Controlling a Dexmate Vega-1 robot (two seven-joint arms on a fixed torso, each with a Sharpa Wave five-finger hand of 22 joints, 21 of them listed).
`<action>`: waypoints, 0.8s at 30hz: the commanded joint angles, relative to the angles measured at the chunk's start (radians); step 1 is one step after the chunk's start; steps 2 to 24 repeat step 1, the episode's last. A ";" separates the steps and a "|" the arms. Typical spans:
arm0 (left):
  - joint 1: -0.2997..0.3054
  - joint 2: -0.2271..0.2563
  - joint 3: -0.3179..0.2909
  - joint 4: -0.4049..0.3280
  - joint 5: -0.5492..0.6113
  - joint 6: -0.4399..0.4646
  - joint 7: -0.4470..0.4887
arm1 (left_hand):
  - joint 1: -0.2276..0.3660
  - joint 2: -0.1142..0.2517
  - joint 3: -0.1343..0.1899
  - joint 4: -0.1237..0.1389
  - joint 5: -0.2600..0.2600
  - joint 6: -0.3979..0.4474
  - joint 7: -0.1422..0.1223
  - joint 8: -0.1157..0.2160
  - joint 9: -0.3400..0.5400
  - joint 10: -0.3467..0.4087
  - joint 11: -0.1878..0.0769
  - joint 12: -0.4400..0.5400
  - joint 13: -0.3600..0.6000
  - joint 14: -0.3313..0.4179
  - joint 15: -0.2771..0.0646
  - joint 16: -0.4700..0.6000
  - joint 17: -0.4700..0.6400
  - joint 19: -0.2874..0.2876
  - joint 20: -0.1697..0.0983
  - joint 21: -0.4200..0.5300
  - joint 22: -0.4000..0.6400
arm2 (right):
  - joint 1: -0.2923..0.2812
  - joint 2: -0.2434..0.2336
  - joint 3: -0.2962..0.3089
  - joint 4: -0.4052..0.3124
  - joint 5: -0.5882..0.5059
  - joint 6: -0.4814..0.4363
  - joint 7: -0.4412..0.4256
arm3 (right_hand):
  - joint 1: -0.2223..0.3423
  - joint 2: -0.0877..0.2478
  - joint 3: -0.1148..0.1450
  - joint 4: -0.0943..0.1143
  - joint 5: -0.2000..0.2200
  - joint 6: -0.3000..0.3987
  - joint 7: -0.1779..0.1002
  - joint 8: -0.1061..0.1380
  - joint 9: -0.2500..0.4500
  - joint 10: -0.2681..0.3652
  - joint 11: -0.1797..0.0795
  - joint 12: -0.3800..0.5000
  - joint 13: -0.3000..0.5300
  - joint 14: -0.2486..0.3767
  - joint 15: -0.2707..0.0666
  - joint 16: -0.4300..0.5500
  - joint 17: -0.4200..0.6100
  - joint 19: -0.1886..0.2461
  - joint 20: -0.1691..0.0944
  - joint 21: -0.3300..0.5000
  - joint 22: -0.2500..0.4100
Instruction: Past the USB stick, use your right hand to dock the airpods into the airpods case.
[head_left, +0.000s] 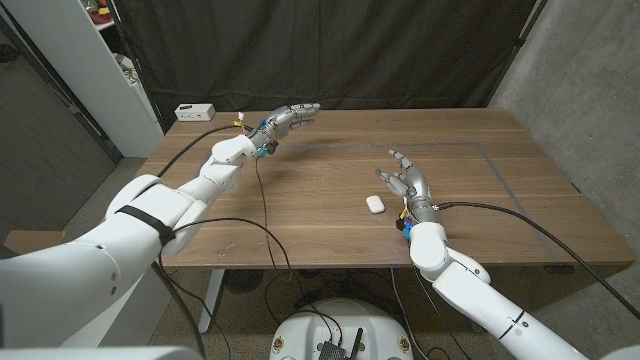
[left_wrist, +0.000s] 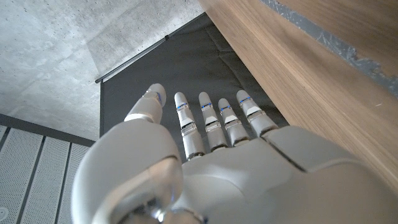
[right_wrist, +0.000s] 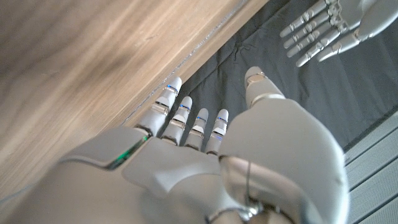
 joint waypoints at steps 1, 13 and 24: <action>0.078 0.050 -0.013 -0.164 -0.021 0.025 0.031 | 0.000 0.002 -0.001 0.002 0.002 -0.001 0.002 0.001 0.000 0.004 0.001 0.005 0.002 0.007 -0.045 0.003 0.003 0.002 0.007 0.005 0.004 | 0.071 -0.020 0.173 0.059 0.227 0.105 0.144 | -0.017 0.007 -0.008 0.006 -0.004 0.022 0.015 0.018 -0.002 -0.016 0.021 -0.007 -0.005 -0.021 -0.107 -0.010 -0.005 0.006 0.000 -0.004 0.003; 0.078 0.050 -0.013 -0.164 -0.021 0.025 0.031 | 0.000 0.002 -0.001 0.002 0.002 -0.001 0.002 0.001 0.000 0.004 0.001 0.005 0.002 0.007 -0.045 0.003 0.003 0.002 0.007 0.005 0.004 | 0.071 -0.020 0.173 0.059 0.227 0.105 0.144 | -0.017 0.007 -0.008 0.006 -0.004 0.022 0.015 0.018 -0.002 -0.016 0.021 -0.007 -0.005 -0.021 -0.107 -0.010 -0.005 0.006 0.000 -0.004 0.003; 0.078 0.050 -0.013 -0.164 -0.021 0.025 0.031 | 0.000 0.002 -0.001 0.002 0.002 -0.001 0.002 0.001 0.000 0.004 0.001 0.005 0.002 0.007 -0.045 0.003 0.003 0.002 0.007 0.005 0.004 | 0.071 -0.020 0.173 0.059 0.227 0.105 0.144 | -0.017 0.007 -0.008 0.006 -0.004 0.022 0.015 0.018 -0.002 -0.016 0.021 -0.007 -0.005 -0.021 -0.107 -0.010 -0.005 0.006 0.000 -0.004 0.003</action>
